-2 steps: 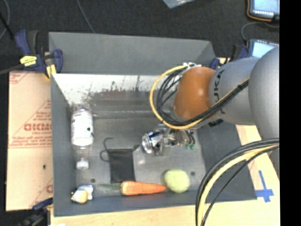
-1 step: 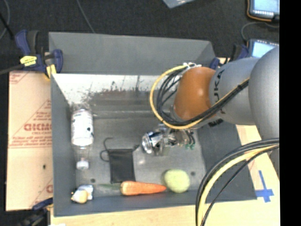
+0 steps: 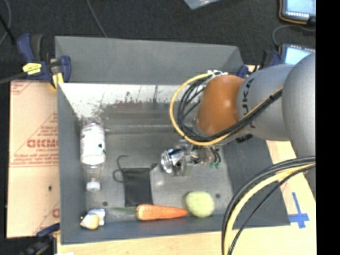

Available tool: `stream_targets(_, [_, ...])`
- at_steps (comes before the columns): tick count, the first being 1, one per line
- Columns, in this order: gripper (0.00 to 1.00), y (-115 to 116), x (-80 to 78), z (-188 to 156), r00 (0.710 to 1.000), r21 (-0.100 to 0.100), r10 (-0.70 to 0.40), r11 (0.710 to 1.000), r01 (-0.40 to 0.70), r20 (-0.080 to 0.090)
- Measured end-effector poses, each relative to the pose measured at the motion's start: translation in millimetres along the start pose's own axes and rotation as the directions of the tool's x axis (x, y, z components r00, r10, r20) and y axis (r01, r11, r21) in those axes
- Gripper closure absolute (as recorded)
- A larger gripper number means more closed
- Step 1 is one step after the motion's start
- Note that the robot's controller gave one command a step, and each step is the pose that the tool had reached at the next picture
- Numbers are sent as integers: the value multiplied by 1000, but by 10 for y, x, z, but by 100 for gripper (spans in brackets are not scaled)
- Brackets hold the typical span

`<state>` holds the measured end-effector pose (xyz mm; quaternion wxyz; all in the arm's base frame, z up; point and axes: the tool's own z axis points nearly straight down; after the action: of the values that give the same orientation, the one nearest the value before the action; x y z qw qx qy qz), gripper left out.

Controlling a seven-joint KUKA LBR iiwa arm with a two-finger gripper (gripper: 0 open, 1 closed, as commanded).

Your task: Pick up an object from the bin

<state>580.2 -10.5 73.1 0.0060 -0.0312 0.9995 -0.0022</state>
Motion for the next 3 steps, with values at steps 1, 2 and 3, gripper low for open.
stream_targets(1, [100, -4, 0, -90, 1000, 0, -1, 1000, 1, 0])
stream_targets(2, [100, -6, -9, -174, 1000, 1, -1, 1000, 1, 3])
stream_targets(3, [100, -9, -8, -247, 1000, 1, -1, 1000, 1, 3])
